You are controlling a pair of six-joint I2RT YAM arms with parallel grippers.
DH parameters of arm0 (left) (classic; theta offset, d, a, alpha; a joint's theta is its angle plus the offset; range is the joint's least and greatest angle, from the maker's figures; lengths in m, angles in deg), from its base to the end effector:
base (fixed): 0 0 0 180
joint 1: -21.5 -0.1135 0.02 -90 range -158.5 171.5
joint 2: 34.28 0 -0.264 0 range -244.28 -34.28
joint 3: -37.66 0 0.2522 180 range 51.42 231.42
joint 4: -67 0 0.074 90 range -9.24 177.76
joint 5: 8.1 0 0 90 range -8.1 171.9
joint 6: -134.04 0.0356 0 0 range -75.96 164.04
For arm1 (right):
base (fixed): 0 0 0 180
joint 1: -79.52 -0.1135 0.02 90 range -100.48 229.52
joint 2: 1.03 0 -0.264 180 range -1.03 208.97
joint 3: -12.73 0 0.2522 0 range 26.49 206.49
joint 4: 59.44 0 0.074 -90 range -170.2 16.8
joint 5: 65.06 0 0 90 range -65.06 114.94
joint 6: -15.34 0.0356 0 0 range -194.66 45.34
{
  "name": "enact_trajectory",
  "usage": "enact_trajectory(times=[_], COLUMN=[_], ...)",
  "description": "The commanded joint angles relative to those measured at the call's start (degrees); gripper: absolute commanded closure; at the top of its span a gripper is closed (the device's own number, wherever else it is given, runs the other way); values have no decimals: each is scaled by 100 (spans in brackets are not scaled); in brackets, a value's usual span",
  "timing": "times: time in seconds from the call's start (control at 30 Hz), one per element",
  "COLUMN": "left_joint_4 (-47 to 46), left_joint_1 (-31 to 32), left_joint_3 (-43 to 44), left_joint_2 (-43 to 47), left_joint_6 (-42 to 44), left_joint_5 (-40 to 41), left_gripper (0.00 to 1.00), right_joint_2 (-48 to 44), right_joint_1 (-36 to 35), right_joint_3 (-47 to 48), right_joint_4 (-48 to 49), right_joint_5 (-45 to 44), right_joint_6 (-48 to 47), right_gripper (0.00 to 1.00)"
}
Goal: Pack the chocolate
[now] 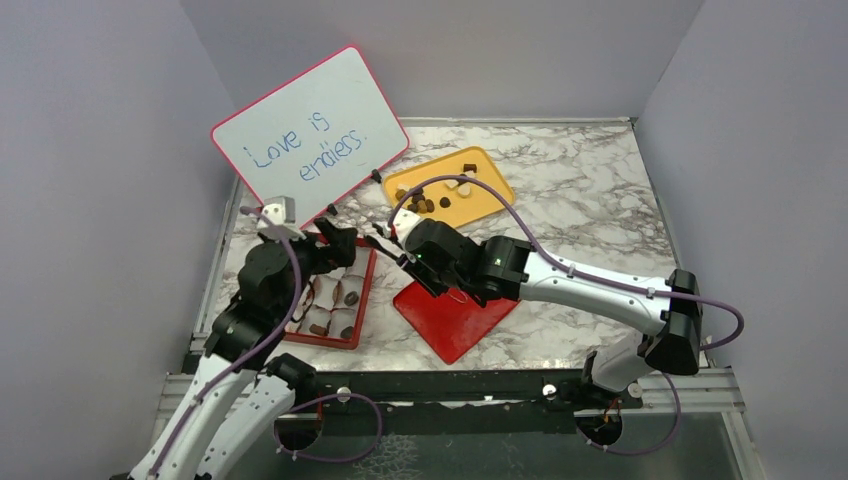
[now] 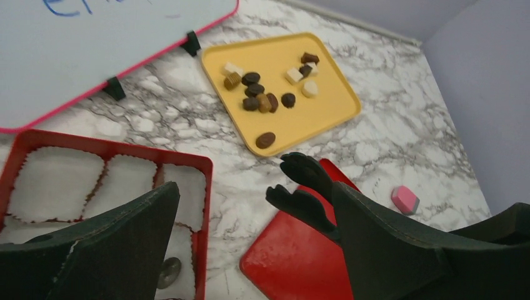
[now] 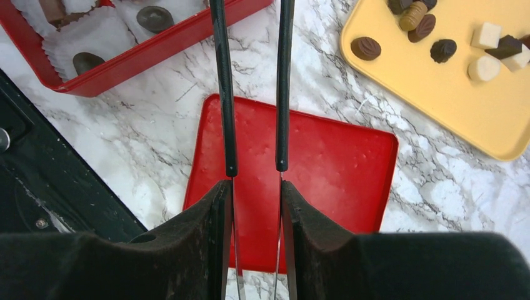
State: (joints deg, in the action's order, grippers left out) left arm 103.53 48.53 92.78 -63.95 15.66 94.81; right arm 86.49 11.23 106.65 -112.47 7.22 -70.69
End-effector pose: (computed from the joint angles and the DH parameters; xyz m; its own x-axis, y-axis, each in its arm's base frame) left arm 0.1150 -0.0497 0.3317 -0.2683 -0.3832 -0.8838 0.1365 0.8931 -0.4287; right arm 0.1334 0.3057 0.3269 -0.3242 -0.6359 -0.7004 -0.7871 0.5920 -0.1732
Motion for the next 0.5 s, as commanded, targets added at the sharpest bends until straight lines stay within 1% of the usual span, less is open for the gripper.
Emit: enact_trajectory(times=[0.0,0.07,0.13,0.27,0.47], left_joint_4=[-640,-805,-835,-618,-367], left_joint_1=[13,13,13,13,13], left_joint_3=[191,128,59,-53,-114], left_joint_2=[-713,-959,-1158,-1454,-1713], left_joint_6=[-432,-457,-418,-369,-302], left_joint_5=[-1057,-1189,-1150,-870,-832], left_gripper=[8,8,9,9,9], right_joint_2=[-131,-178,-281,-547,-985], right_joint_1=[-26,-26,-26,-26,-26], right_joint_3=[-45,-64,-115,-220,-424], right_joint_4=[385,420,486,586,808], right_joint_5=[213,196,165,185,19], right_joint_6=[-247,-247,-218,-179,-78], right_gripper=[64,64,64,64,64])
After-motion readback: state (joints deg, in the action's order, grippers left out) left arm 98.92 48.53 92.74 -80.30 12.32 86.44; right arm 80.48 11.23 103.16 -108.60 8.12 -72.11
